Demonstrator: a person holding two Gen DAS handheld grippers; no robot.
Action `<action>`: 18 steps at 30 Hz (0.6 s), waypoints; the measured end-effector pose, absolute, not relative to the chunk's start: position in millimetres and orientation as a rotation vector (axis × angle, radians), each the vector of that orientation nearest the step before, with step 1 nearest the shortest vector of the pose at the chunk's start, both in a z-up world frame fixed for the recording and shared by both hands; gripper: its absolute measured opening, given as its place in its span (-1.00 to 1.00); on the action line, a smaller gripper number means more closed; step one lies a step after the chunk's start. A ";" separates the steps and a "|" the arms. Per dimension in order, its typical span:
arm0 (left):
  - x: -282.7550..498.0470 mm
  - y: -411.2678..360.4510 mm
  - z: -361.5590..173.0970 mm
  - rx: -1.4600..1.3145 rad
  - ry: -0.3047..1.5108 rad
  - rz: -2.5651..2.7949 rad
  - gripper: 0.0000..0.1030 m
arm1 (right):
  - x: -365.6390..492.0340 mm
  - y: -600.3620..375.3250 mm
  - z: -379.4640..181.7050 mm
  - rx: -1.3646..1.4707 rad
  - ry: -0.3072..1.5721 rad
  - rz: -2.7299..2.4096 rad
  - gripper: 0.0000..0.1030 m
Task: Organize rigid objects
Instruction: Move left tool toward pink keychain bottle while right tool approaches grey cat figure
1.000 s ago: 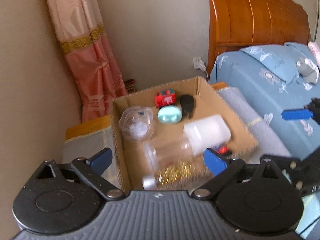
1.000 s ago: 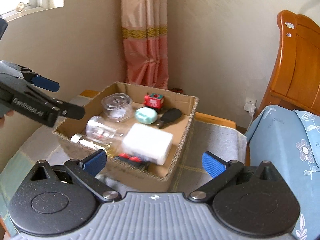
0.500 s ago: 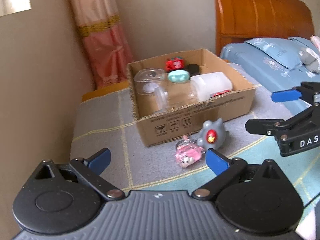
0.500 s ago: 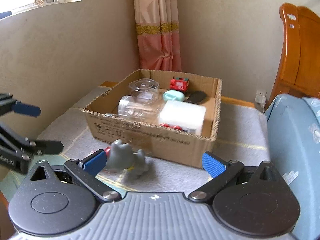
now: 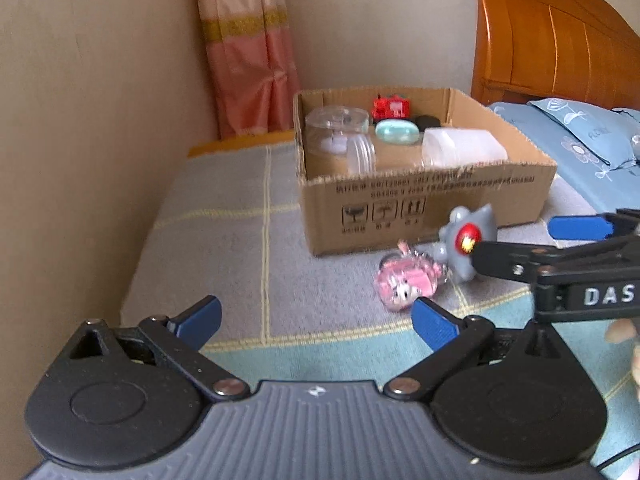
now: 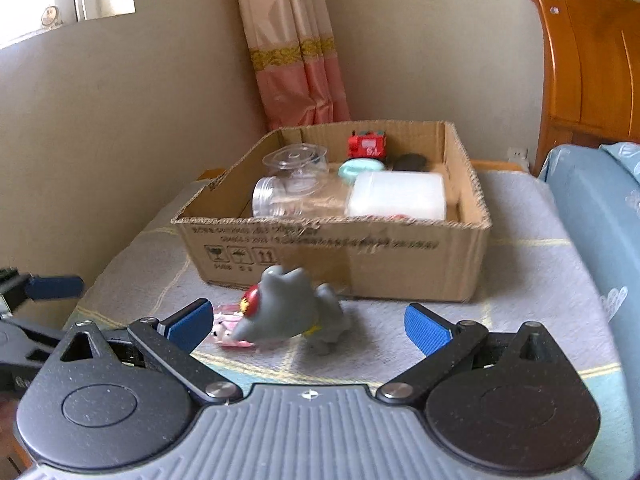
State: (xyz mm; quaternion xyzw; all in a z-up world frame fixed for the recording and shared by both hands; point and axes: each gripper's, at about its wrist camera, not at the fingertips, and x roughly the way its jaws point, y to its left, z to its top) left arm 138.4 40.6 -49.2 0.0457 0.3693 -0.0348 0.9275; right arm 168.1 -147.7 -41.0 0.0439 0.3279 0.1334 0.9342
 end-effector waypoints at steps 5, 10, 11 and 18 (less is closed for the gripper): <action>138.5 47.2 -55.0 0.067 0.774 -0.071 0.96 | 179.5 -132.4 -50.1 0.048 0.687 0.254 1.00; 140.2 51.0 -58.3 0.063 0.783 -0.068 0.96 | 185.4 -136.5 -53.2 0.036 0.690 0.221 1.00; 140.6 50.9 -58.8 0.063 0.784 -0.069 0.96 | 184.8 -140.3 -53.0 0.036 0.692 0.213 1.00; 140.1 44.1 -56.6 0.062 0.777 -0.101 0.96 | 168.8 -175.4 -51.2 0.058 0.684 0.194 1.00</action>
